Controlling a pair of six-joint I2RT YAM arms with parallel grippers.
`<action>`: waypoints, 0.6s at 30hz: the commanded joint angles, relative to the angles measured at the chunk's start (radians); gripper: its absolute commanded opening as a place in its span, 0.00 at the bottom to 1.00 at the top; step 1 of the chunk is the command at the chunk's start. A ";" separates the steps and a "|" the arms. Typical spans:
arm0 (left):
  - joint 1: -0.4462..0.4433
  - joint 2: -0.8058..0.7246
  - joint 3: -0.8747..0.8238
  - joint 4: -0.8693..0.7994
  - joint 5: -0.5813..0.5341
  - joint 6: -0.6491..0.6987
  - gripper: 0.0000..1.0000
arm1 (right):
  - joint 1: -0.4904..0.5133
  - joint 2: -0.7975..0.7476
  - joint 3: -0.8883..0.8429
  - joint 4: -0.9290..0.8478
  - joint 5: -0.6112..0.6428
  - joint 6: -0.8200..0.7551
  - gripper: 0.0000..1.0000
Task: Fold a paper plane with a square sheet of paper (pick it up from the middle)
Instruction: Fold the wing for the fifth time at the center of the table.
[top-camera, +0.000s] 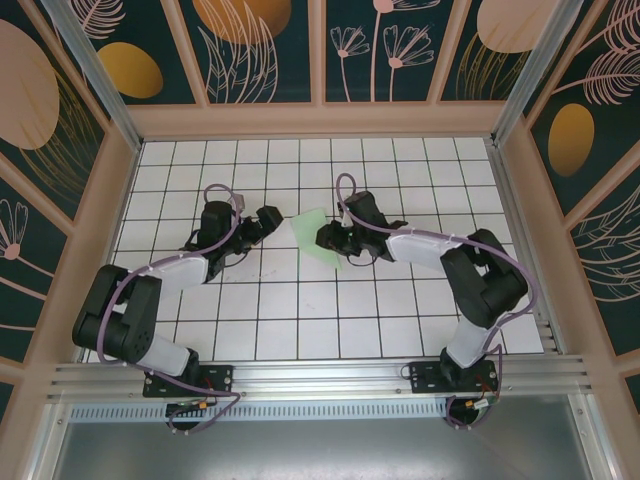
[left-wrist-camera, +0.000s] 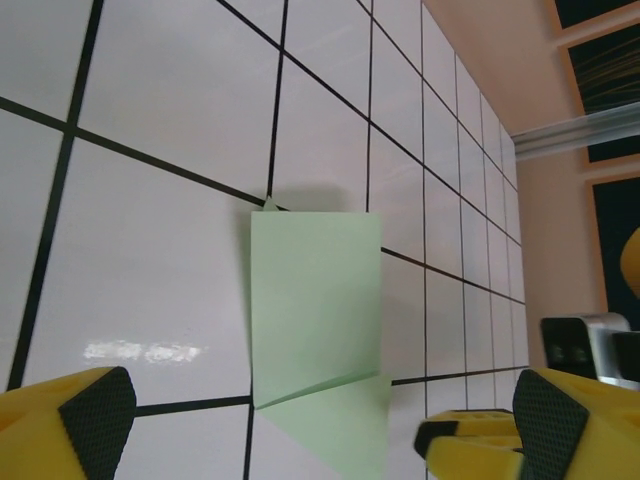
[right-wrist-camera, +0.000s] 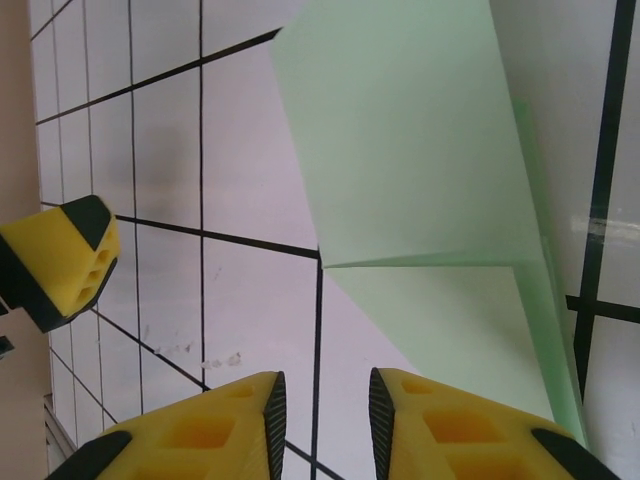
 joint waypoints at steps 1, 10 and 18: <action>-0.014 0.023 -0.015 0.081 0.048 -0.042 0.99 | -0.001 0.025 0.001 0.031 0.007 0.027 0.30; -0.057 0.056 -0.006 0.087 0.050 -0.065 0.99 | -0.025 0.086 0.032 0.000 0.032 -0.014 0.29; -0.115 0.129 0.030 0.080 0.071 -0.131 0.94 | -0.069 0.121 -0.006 0.053 -0.007 0.041 0.29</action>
